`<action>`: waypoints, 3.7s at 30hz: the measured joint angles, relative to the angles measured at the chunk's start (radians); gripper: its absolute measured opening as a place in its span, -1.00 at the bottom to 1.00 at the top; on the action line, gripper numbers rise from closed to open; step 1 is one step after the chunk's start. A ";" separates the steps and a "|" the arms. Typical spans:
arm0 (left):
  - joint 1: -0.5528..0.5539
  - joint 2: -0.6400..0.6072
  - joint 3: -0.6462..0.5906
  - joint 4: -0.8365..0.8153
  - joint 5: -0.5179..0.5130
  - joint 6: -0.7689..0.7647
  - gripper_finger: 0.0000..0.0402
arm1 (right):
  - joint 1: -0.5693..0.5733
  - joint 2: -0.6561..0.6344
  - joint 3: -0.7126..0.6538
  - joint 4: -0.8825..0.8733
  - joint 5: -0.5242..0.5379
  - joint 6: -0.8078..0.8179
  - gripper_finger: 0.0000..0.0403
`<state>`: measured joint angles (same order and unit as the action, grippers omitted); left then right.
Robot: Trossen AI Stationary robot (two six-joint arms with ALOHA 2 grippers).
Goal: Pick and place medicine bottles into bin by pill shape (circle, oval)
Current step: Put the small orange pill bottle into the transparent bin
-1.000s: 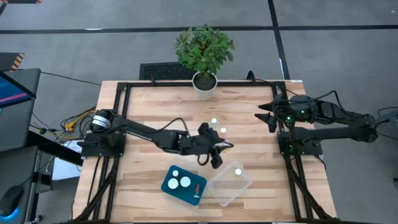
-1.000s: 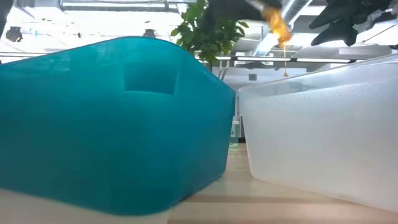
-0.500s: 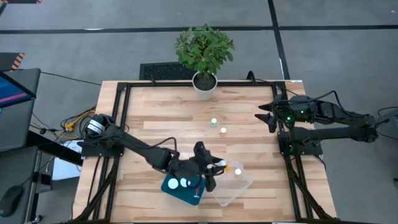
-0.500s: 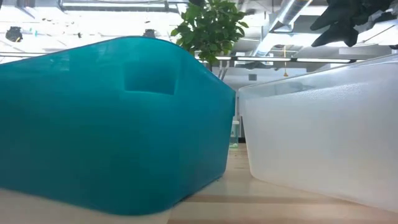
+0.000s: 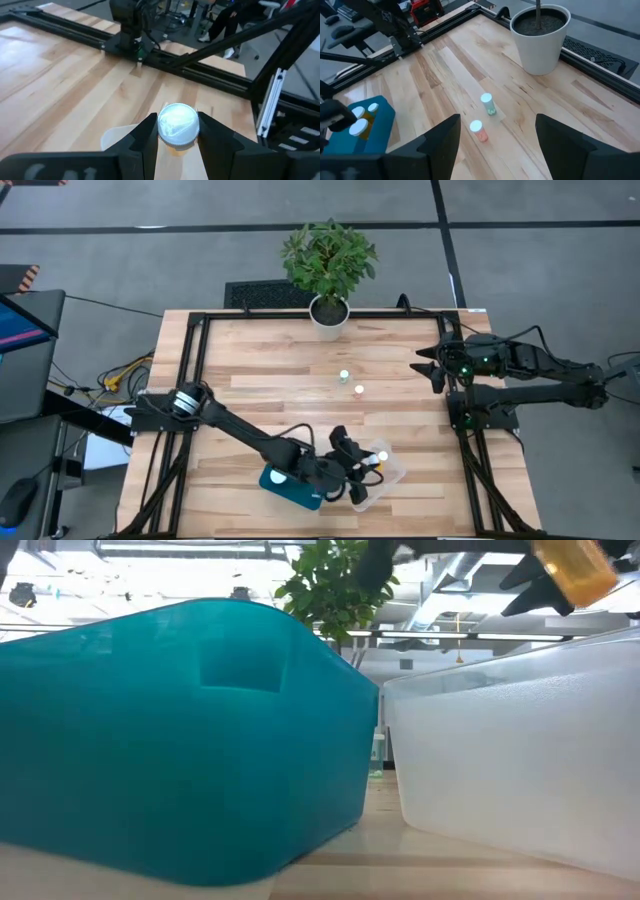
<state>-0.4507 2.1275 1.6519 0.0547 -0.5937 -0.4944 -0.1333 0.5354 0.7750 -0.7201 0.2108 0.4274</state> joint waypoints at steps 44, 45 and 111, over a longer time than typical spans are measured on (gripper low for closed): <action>0.033 0.151 0.118 -0.223 0.047 0.182 -0.47 | 0.000 0.000 0.000 -0.051 0.025 0.006 0.35; 0.033 0.151 0.118 -0.219 0.047 0.188 -0.47 | 0.000 0.000 0.000 -0.051 0.026 0.006 0.35; 0.060 0.249 0.238 -0.329 0.152 0.221 -0.46 | 0.000 0.000 0.000 -0.058 0.027 -0.021 0.35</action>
<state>-0.3904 2.3760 1.8900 -0.2745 -0.4422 -0.2729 -0.1336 0.5354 0.7750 -0.7779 0.2375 0.4068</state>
